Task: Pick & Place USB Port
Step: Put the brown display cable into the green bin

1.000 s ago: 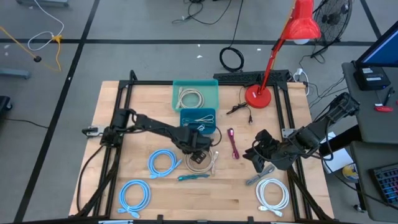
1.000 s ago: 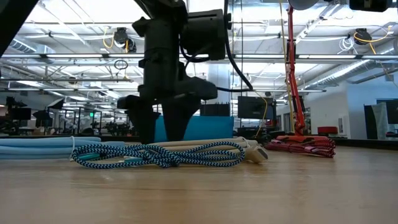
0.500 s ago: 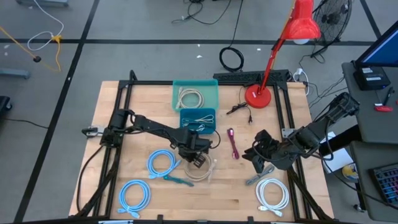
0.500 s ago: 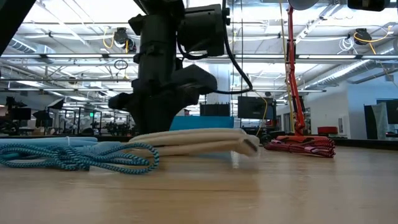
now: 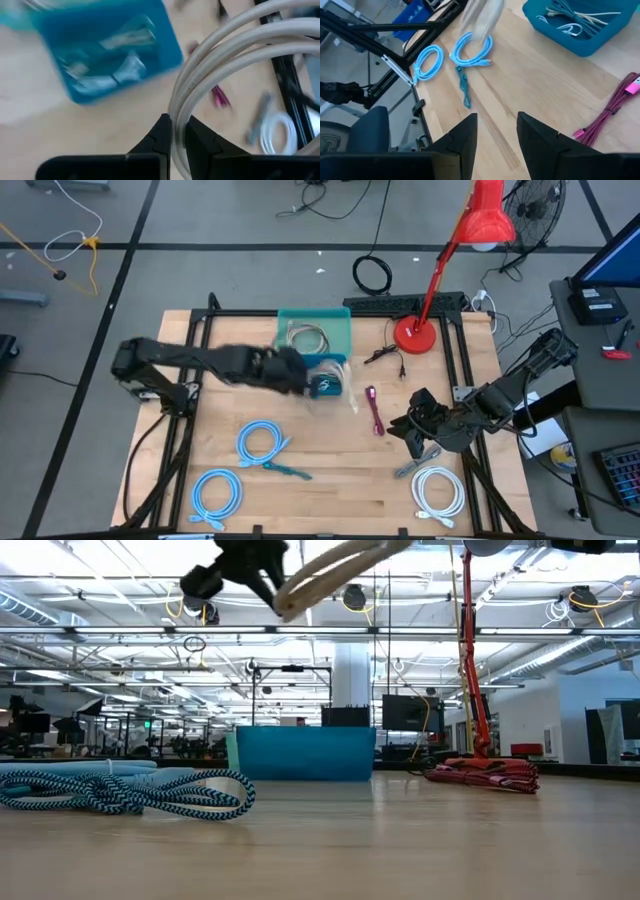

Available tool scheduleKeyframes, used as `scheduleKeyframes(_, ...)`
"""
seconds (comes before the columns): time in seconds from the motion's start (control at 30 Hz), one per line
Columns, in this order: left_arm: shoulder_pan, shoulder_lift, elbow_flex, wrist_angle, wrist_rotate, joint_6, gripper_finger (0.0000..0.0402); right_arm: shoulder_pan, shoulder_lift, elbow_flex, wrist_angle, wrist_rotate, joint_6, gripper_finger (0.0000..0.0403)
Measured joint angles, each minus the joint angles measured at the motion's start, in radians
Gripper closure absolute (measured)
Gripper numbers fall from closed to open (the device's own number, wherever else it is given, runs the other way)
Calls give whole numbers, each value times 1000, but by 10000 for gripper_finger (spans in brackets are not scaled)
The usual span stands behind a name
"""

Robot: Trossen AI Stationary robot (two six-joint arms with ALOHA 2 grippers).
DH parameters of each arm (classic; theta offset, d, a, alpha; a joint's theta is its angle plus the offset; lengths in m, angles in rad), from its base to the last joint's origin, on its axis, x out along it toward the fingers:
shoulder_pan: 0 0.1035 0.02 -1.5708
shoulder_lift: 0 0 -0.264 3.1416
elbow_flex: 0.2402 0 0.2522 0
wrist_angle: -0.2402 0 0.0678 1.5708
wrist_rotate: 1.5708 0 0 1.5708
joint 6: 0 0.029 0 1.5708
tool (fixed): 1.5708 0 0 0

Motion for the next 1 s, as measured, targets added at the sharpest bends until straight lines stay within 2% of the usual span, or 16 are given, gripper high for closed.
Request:
scheduleKeyframes(0.17, 149, -95, 0, -68, -13, 52, 372, 0, 0, 0, 41, 5, -22, 275)
scheduleKeyframes(0.43, 367, -93, 0, -136, 109, 194, 373, 0, 0, 0, 55, 27, -16, 275)
scheduleKeyframes(0.73, 555, 59, 0, -83, 228, 379, 373, -13, 0, 0, 77, 100, 29, 275)
scheduleKeyframes(0.87, 605, 149, 0, -4, 294, 450, 373, -26, 0, -4, 80, 101, 35, 275)
scheduleKeyframes(1.0, 630, 223, 0, 71, 344, 459, 373, -34, 0, -24, 92, 104, 65, 275)
